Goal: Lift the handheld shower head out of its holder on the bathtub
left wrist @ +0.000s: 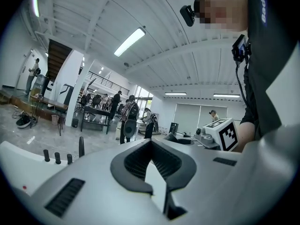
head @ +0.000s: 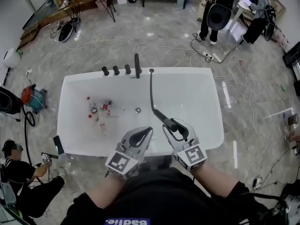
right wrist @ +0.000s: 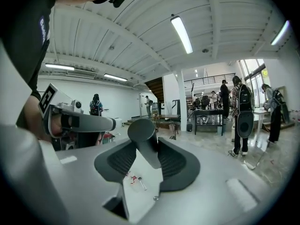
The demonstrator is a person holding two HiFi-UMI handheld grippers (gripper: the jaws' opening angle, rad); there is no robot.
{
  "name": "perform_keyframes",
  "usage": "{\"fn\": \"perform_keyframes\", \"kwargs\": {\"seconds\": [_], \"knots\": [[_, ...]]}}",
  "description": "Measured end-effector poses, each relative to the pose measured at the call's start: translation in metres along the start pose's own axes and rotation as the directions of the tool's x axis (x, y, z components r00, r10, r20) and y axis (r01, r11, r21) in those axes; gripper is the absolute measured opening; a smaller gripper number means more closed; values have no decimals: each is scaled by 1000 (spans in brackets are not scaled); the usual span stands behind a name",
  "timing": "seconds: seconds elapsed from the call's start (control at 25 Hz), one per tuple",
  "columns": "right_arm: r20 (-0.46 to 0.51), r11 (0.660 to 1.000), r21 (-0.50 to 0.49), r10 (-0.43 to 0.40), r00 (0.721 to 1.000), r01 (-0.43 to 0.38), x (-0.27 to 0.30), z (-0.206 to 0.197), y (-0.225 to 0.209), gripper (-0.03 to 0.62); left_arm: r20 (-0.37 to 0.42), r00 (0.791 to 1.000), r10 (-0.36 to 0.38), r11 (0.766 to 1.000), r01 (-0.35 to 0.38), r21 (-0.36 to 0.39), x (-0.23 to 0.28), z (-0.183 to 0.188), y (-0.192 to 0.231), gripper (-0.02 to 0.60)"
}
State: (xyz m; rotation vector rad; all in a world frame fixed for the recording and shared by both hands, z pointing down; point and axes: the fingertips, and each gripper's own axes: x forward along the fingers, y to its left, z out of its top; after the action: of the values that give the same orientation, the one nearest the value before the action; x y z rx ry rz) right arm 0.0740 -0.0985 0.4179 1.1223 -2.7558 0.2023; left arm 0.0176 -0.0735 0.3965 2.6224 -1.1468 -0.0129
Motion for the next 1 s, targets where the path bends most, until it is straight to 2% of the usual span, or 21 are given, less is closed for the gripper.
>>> {"fn": "perform_keyframes", "kwargs": {"seconds": [0.32,0.64,1.0], "knots": [[-15,998,-59,15,1000,-16,-26,-7,29,133,-25,1000,-14,1000,14,-10,-10,-8,-15,0],[-30,999,-33,0,1000,-1,-22,-25,27,133,-33,999,-16,1000,16,-21,-6,-28,-21,0],[-30,1000,-5,3,1000,-3,-20,-23,24,133,-41,999,-25,999,24,-25,-1,-25,-28,0]]}}
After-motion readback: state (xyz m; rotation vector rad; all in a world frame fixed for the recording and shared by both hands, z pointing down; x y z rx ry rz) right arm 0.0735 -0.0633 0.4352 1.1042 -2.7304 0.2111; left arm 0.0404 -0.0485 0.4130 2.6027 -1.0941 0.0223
